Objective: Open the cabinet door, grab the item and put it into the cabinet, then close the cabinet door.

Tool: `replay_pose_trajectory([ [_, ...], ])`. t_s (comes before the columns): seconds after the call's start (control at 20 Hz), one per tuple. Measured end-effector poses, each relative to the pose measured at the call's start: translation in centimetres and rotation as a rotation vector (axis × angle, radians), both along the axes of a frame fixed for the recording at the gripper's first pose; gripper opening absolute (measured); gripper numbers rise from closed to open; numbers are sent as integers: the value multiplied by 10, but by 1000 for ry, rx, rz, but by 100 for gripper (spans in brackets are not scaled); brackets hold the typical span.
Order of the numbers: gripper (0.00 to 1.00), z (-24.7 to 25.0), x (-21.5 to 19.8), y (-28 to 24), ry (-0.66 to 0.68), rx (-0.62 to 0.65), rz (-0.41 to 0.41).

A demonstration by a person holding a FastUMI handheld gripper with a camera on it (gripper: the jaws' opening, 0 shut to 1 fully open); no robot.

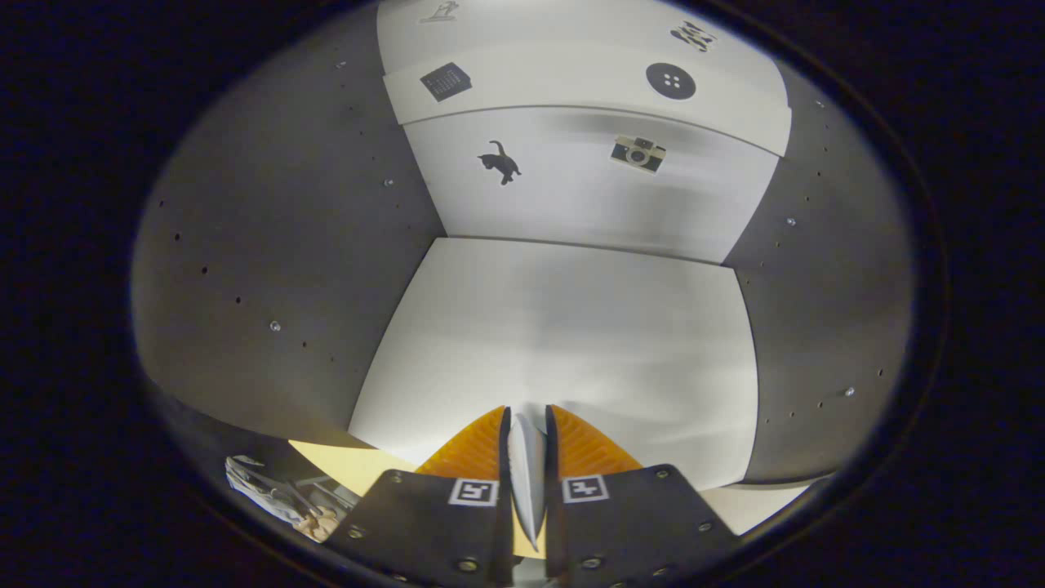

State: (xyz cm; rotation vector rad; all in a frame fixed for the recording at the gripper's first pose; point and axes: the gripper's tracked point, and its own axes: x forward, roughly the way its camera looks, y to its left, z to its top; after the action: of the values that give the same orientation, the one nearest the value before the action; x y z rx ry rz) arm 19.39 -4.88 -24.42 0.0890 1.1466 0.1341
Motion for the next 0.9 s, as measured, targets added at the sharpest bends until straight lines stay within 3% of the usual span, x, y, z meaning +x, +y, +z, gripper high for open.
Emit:
replay_pose_trajectory([
  [0.4, 44, 6, 3, 7, -47, -2, 1],
  [0.6, 79, 20, 11, 8, -128, 28, -29],
  [0.9, 79, 53, 16, 0, -272, 77, -67],
])
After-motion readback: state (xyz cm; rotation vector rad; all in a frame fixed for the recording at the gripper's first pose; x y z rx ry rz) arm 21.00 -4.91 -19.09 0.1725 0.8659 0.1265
